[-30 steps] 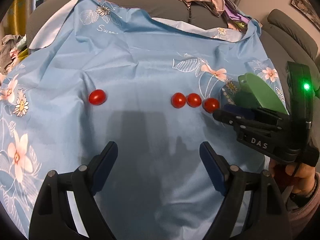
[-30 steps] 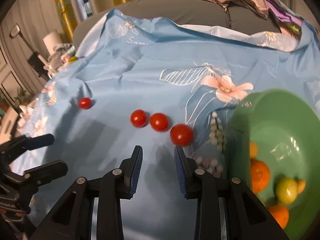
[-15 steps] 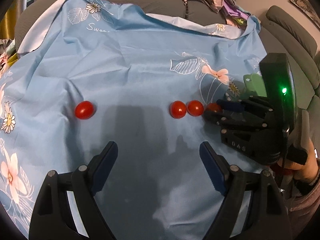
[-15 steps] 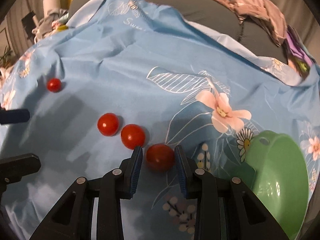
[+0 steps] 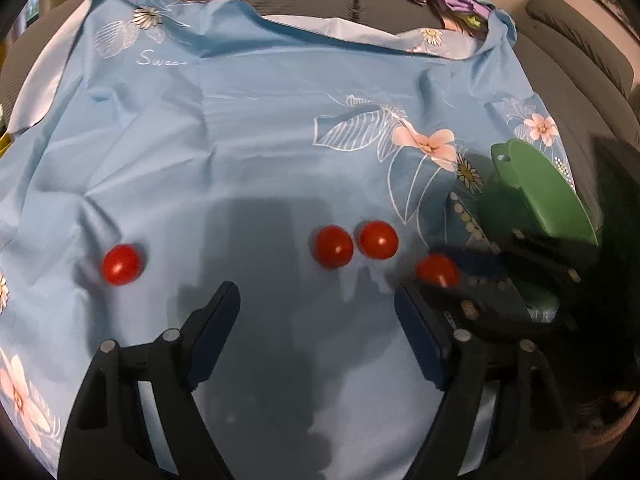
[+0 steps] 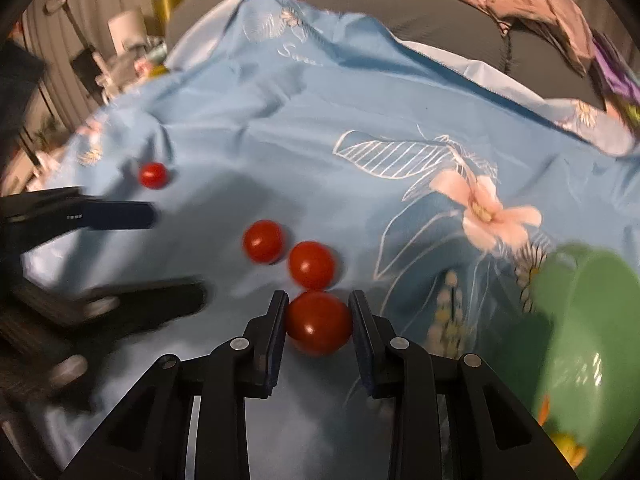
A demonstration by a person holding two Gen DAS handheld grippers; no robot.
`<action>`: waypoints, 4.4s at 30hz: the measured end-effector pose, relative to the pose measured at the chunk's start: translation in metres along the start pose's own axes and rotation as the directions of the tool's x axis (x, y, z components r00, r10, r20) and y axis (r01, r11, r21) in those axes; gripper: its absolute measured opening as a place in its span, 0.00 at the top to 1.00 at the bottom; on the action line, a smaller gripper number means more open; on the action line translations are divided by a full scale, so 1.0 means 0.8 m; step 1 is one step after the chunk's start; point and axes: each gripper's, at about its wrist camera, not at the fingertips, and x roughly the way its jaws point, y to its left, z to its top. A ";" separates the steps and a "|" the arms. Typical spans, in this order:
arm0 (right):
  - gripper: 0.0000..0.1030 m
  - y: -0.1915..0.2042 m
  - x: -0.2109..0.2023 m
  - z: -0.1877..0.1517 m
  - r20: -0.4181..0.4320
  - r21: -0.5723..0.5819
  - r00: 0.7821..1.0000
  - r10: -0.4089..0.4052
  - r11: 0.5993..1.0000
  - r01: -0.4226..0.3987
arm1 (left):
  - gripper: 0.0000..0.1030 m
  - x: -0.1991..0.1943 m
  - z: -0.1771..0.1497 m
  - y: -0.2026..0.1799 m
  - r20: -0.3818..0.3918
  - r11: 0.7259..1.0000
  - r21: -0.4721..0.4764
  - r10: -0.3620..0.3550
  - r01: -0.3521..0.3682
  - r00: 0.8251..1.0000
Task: Organize fruits
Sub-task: 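Grasp a cherry tomato with the right tool while the left tool grasps another, then carry both cherry tomatoes over the green bowl, then open the left tool to drop its tomato while the right tool drops its tomato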
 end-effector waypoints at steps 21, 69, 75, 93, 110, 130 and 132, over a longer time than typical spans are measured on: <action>0.68 -0.002 -0.027 -0.045 0.039 0.072 0.991 0.129 0.989 -0.132 | 0.76 0.052 0.026 -0.011 -0.001 0.996 0.046 0.076 -0.076 0.997; 0.68 -0.107 -0.194 -0.101 0.307 0.289 0.951 -0.039 0.956 -0.055 | 0.76 -0.083 0.002 -0.211 0.108 0.952 0.295 -0.116 0.080 0.987; 0.68 -0.131 -0.198 -0.111 0.306 0.335 0.949 -0.070 0.941 -0.039 | 0.76 -0.072 0.012 -0.238 0.087 0.936 0.333 -0.145 0.109 0.986; 0.68 -0.178 -0.177 -0.128 0.261 0.423 0.959 -0.110 0.906 -0.011 | 0.76 -0.010 0.023 -0.273 -0.003 0.914 0.384 -0.142 0.133 0.990; 0.68 -0.187 -0.169 -0.131 0.249 0.435 0.961 -0.118 0.900 -0.002 | 0.76 0.011 0.025 -0.276 -0.036 0.907 0.404 -0.115 0.120 0.993; 0.68 -0.192 -0.157 -0.127 0.205 0.442 0.971 -0.123 0.897 0.020 | 0.76 0.027 0.027 -0.283 -0.082 0.906 0.415 -0.061 0.090 0.995; 0.68 -0.193 -0.157 -0.128 0.200 0.443 0.972 -0.124 0.896 0.023 | 0.76 0.028 0.027 -0.284 -0.084 0.904 0.418 -0.058 0.089 0.995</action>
